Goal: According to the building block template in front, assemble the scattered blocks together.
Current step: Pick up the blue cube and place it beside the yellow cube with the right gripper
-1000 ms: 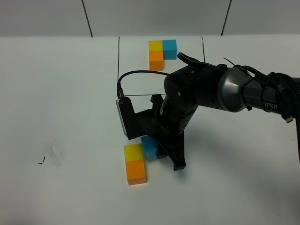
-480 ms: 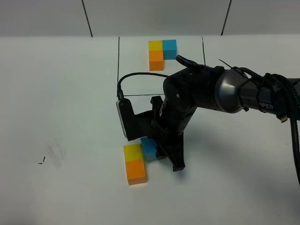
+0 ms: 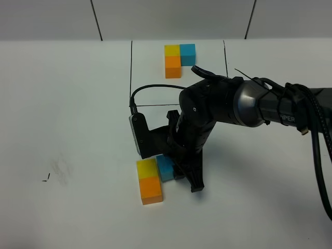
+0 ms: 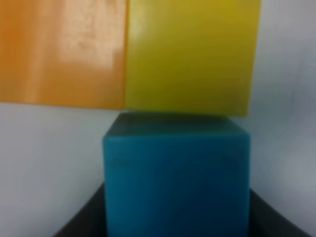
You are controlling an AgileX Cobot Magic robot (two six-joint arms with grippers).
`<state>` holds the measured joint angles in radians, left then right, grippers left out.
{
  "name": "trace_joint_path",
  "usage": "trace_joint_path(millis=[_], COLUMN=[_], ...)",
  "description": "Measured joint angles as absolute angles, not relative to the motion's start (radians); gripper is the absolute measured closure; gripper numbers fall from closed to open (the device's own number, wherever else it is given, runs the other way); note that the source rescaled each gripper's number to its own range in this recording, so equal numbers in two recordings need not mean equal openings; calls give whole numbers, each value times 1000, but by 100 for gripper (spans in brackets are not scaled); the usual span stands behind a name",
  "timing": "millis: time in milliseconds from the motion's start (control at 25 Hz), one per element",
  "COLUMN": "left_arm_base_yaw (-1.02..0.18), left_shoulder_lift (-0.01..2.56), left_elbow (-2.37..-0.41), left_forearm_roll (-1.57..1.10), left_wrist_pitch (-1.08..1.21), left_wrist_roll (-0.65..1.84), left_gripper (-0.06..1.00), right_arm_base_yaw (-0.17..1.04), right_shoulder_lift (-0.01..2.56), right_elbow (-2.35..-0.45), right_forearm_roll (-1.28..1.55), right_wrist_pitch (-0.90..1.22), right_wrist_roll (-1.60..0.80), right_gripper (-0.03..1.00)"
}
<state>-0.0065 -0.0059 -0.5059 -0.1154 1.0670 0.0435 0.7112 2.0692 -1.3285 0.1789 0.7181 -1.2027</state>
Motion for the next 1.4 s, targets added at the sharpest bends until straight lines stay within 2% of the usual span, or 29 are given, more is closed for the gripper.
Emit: trace_joint_path(millis=[1400], left_arm_base_yaw=[-6], left_shoulder_lift=[-6], left_elbow=[-506], left_forearm_roll=[-115], left_wrist_pitch=[1067], left_wrist_roll=[44], left_gripper=[94], right_arm_base_yaw=[711], right_shoulder_lift=[2117], right_elbow=[-1340], right_forearm_roll=[181], right_wrist_pitch=[685], right_wrist_roll=[-1203], right_gripper=[44])
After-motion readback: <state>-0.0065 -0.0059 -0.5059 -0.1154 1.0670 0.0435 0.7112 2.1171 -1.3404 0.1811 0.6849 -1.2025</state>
